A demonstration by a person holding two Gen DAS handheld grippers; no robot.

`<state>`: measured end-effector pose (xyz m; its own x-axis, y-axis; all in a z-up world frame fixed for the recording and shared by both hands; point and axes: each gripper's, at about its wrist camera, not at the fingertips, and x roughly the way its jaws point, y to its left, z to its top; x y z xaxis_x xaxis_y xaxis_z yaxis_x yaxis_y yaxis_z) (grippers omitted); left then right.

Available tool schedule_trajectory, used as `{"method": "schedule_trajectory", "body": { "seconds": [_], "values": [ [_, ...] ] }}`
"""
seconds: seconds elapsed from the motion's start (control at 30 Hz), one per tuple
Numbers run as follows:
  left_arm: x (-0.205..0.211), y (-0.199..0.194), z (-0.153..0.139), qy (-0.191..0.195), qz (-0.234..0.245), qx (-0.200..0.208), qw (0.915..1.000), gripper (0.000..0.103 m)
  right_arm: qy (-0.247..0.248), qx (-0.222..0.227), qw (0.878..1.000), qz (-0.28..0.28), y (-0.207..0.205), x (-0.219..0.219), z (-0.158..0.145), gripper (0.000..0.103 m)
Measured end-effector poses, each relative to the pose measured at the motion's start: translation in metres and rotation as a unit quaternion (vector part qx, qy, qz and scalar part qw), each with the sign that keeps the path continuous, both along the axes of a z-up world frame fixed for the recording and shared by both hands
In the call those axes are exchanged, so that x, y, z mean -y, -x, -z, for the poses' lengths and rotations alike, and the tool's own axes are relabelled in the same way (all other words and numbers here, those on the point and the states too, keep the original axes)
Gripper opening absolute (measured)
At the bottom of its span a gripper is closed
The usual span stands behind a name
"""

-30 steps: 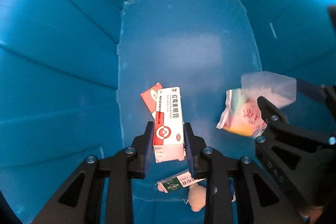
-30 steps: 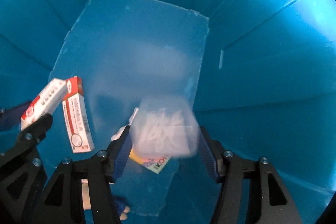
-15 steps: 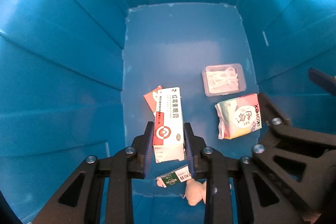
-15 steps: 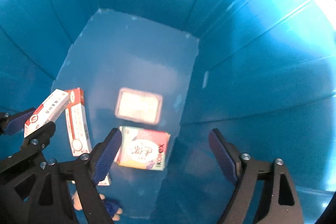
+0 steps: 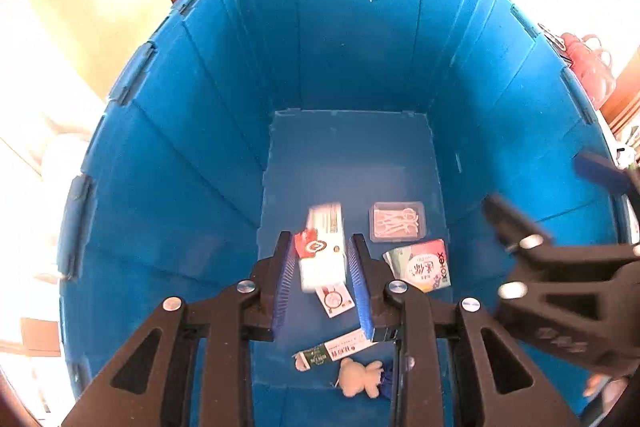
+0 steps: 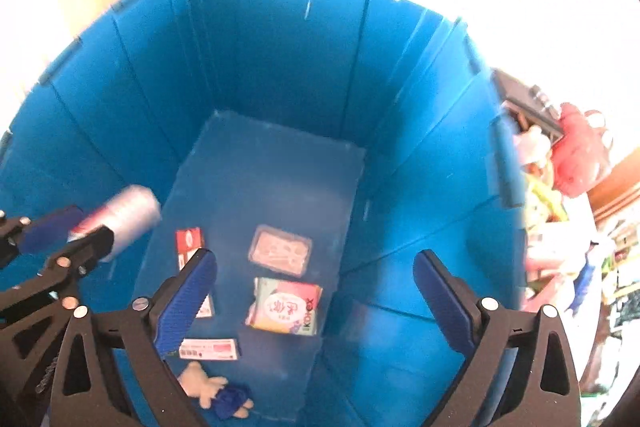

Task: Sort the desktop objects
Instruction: 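Lift both tools out of the crate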

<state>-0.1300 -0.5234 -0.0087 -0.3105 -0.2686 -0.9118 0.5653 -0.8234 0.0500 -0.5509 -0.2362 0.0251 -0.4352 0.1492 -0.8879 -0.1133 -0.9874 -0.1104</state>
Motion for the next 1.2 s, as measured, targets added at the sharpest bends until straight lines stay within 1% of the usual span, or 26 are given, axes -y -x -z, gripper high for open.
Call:
{"method": "schedule_trajectory", "body": {
  "seconds": [0.1, 0.17, 0.27, 0.33, 0.47, 0.6, 0.7, 0.8, 0.87, 1.0, 1.07, 1.13, 1.2],
  "values": [
    [-0.005, -0.008, -0.004, 0.0, 0.001, -0.007, 1.0, 0.027, -0.004, -0.024, 1.0, -0.006, -0.011, 0.0, -0.025, 0.102],
    [-0.01, -0.015, -0.012, 0.007, 0.001, -0.022, 0.9997, 0.027, -0.004, -0.035, 0.999, -0.01, -0.018, 0.001, -0.036, 0.102],
    [-0.022, -0.03, -0.029, 0.02, 0.007, -0.065, 0.9977, 0.027, -0.005, -0.05, 0.999, -0.014, -0.03, 0.003, -0.05, 0.102],
    [-0.029, -0.038, -0.036, 0.028, 0.01, -0.079, 0.9964, 0.027, -0.005, -0.059, 0.998, -0.017, -0.037, 0.005, -0.055, 0.102],
    [-0.037, -0.051, -0.042, 0.019, 0.013, -0.097, 0.995, 0.028, 0.001, -0.075, 0.997, -0.019, -0.054, 0.009, -0.065, 0.102],
    [-0.049, -0.066, -0.049, 0.027, 0.01, -0.111, 0.9934, 0.027, 0.005, -0.091, 0.996, -0.02, -0.074, 0.01, -0.073, 0.102],
    [-0.061, -0.081, -0.057, 0.035, 0.008, -0.133, 0.9905, 0.027, 0.003, -0.107, 0.994, -0.021, -0.093, 0.011, -0.078, 0.102],
    [-0.077, -0.099, -0.067, 0.062, 0.014, -0.161, 0.9848, 0.028, -0.001, -0.132, 0.991, -0.02, -0.119, 0.011, -0.084, 0.103],
    [-0.09, -0.113, -0.073, 0.082, 0.018, -0.185, 0.9792, 0.028, 0.001, -0.148, 0.989, -0.019, -0.135, 0.011, -0.087, 0.103],
    [-0.114, -0.142, -0.08, 0.108, 0.018, -0.233, 0.9663, 0.028, -0.004, -0.19, 0.982, -0.016, -0.174, 0.01, -0.091, 0.103],
    [-0.126, -0.152, -0.083, 0.109, 0.018, -0.25, 0.9619, 0.028, -0.006, -0.208, 0.978, -0.01, -0.195, 0.008, -0.093, 0.103],
    [-0.141, -0.155, -0.086, 0.108, 0.029, -0.26, 0.959, 0.029, 0.002, -0.216, 0.976, -0.005, -0.215, 0.004, -0.093, 0.103],
    [-0.159, -0.157, -0.089, 0.116, 0.036, -0.271, 0.9549, 0.032, 0.008, -0.223, 0.975, 0.0, -0.234, -0.005, -0.091, 0.103]
  ]
}}
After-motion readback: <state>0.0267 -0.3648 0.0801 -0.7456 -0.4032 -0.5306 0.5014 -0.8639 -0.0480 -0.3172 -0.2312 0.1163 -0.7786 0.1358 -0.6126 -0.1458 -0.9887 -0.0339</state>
